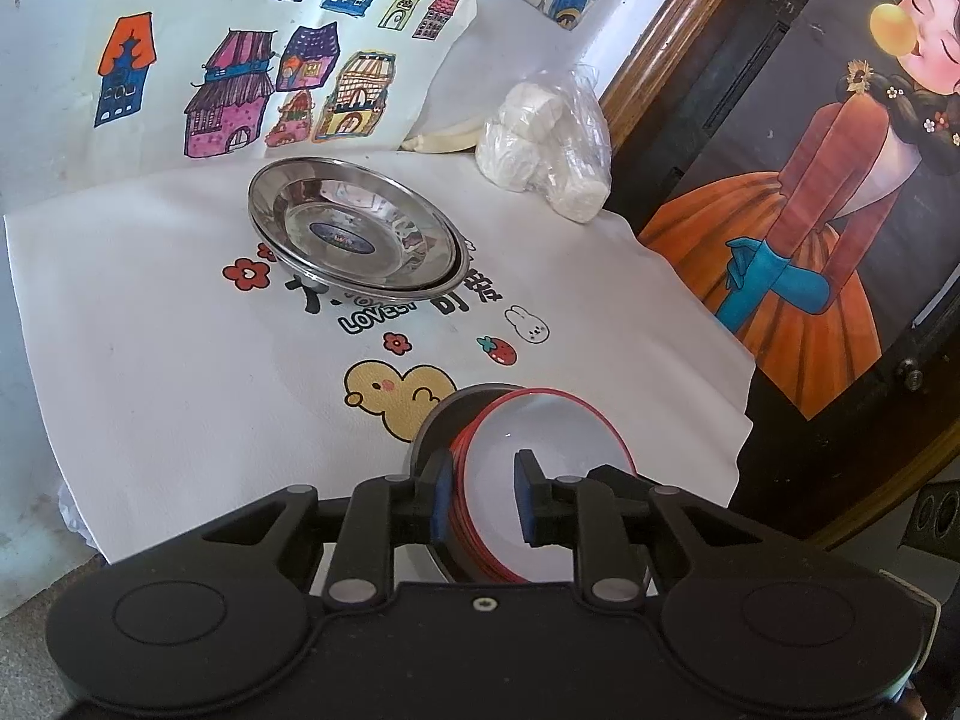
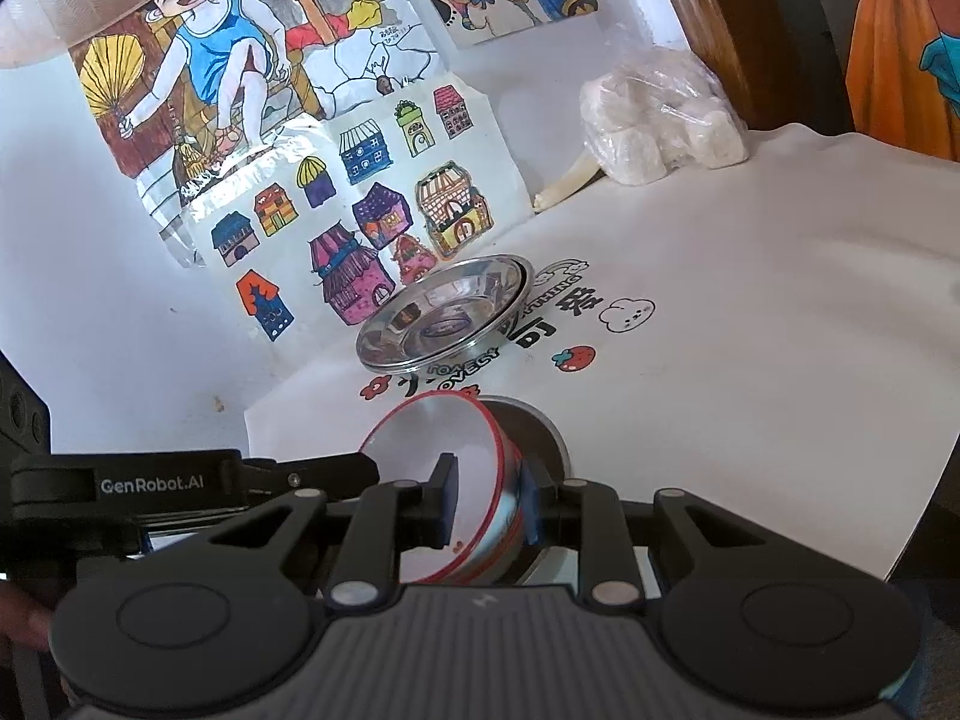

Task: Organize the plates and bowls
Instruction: 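Lower the small white bowl into the large white bowl with both tools, then open both tools and withdraw them from the nested bowls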

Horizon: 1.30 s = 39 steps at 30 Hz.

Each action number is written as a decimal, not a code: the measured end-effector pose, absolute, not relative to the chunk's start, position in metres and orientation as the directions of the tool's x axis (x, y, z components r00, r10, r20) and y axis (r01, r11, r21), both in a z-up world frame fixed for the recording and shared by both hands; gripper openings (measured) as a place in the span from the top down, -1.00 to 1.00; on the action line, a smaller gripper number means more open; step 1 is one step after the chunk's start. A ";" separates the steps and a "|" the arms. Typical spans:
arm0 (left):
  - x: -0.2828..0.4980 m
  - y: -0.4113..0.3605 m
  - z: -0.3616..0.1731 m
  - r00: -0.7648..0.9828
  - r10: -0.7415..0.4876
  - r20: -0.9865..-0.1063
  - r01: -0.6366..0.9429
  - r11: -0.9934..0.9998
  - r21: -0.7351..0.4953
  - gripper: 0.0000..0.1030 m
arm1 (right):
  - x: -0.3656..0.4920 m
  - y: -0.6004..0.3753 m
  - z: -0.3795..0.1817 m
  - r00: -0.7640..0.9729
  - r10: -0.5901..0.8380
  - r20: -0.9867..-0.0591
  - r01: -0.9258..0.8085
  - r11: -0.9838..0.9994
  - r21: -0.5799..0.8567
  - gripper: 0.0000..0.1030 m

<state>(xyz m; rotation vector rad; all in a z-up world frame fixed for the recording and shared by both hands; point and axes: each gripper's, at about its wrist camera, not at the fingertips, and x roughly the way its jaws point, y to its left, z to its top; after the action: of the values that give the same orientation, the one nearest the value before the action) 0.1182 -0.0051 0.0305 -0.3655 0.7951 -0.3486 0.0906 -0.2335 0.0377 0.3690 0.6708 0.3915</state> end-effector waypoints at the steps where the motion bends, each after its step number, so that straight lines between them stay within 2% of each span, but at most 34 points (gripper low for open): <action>1: 0.118 -0.005 0.031 0.650 -0.434 -0.624 0.164 0.881 -0.443 0.56 | 0.091 -0.233 0.038 0.717 0.462 -0.523 -0.229 0.864 0.449 0.49; 8: 0.115 -0.006 0.031 0.654 -0.429 -0.623 0.153 0.882 -0.446 0.53 | 0.090 -0.236 0.038 0.721 0.466 -0.513 -0.232 0.860 0.454 0.50; 16: 0.112 -0.008 0.040 0.664 -0.437 -0.606 0.180 0.881 -0.438 0.31 | 0.089 -0.238 0.040 0.729 0.474 -0.494 -0.243 0.854 0.460 0.48; 22: 0.110 -0.007 0.048 0.689 -0.417 -0.592 0.166 0.887 -0.432 0.01 | 0.087 -0.240 0.048 0.744 0.478 -0.468 -0.258 0.851 0.458 0.43; 27: 0.109 -0.003 0.051 0.707 -0.392 -0.589 0.137 0.892 -0.430 -0.36 | 0.087 -0.241 0.049 0.752 0.473 -0.459 -0.256 0.851 0.458 0.36; 29: 0.109 -0.003 0.051 0.715 -0.381 -0.587 0.126 0.895 -0.428 -0.47 | 0.086 -0.241 0.049 0.755 0.472 -0.455 -0.254 0.851 0.460 0.25; 30: 0.109 -0.002 0.052 0.718 -0.376 -0.585 0.122 0.896 -0.427 -0.59 | 0.086 -0.242 0.050 0.757 0.472 -0.452 -0.255 0.850 0.461 0.18; 32: 0.109 0.000 0.052 0.730 -0.364 -0.578 0.108 0.897 -0.429 -0.81 | 0.085 -0.243 0.050 0.762 0.471 -0.445 -0.255 0.849 0.463 -0.15; 33: 0.108 0.002 0.052 0.739 -0.353 -0.574 0.096 0.898 -0.429 -0.92 | 0.084 -0.243 0.050 0.765 0.468 -0.443 -0.254 0.850 0.460 -0.24; 35: 0.107 0.004 0.052 0.751 -0.330 -0.571 0.073 0.902 -0.426 -0.98 | 0.083 -0.244 0.051 0.771 0.462 -0.438 -0.252 0.853 0.457 -0.57; 39: 0.110 0.012 0.048 0.743 -0.287 -0.604 0.017 0.911 -0.412 -0.98 | 0.083 -0.246 0.051 0.778 0.446 -0.443 -0.243 0.863 0.442 -0.92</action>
<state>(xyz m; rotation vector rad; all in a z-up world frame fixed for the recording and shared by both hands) 0.1104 0.0124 0.0484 -0.3994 0.7181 -0.1714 0.0827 -0.2464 0.0507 0.3765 0.5673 0.3822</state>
